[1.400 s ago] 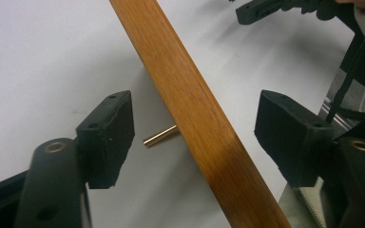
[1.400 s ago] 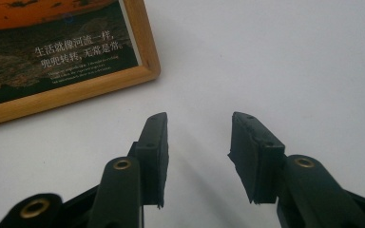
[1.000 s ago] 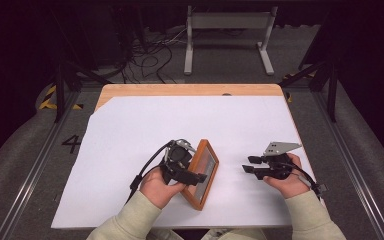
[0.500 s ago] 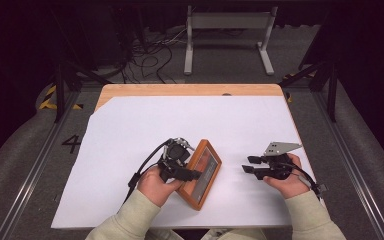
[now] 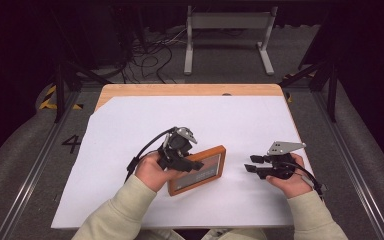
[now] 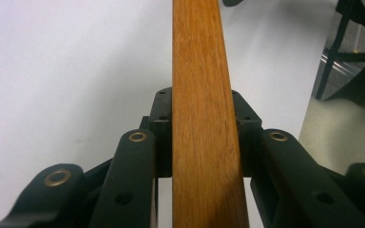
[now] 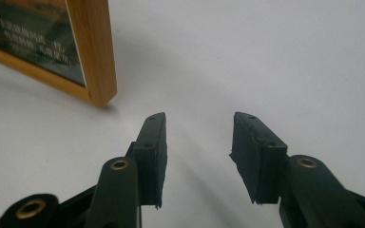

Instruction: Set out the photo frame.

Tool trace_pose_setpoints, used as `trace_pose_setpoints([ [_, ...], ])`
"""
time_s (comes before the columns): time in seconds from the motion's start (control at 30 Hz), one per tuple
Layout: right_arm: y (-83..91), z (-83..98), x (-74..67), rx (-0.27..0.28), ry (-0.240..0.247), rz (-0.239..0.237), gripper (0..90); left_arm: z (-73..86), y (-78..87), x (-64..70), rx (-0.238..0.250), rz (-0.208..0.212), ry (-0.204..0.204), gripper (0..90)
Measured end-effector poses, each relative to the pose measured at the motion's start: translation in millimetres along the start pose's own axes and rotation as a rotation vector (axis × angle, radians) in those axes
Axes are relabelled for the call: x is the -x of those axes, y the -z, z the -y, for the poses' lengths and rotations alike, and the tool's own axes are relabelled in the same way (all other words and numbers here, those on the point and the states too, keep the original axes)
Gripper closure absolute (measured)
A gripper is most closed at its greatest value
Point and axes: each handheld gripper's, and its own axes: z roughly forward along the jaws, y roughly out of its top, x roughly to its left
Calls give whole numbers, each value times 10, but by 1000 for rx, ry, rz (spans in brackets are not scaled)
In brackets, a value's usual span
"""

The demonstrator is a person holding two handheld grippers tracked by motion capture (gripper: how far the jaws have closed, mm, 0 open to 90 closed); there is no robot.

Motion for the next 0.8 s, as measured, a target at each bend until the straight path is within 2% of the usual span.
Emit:
trace_pose_setpoints([
  [0.07, -1, 7, 5, 0, -4, -3, 564, -34, 27, -79, 10, 32, -46, 704],
  [0.27, -4, 10, 6, 4, -3, -8, 561, -102, 58, -323, 60, 176, -195, 704],
  [0.37, 0, 19, 8, 3, -3, -8, 560, -127, -10, -437, 49, 247, -254, 703],
  [0.47, 15, 29, 16, 6, -6, -8, 560, -142, -87, -518, 42, 285, -265, 703],
  [0.53, 28, 37, 23, 7, -9, -6, 559, -147, -124, -540, 42, 289, -274, 703],
  [0.63, 44, 49, 36, 10, -13, -4, 556, -125, -193, -596, 55, 303, -249, 702],
  [0.8, 58, 54, 41, 16, -16, -3, 550, -50, -299, -632, 3, 283, -239, 700],
])
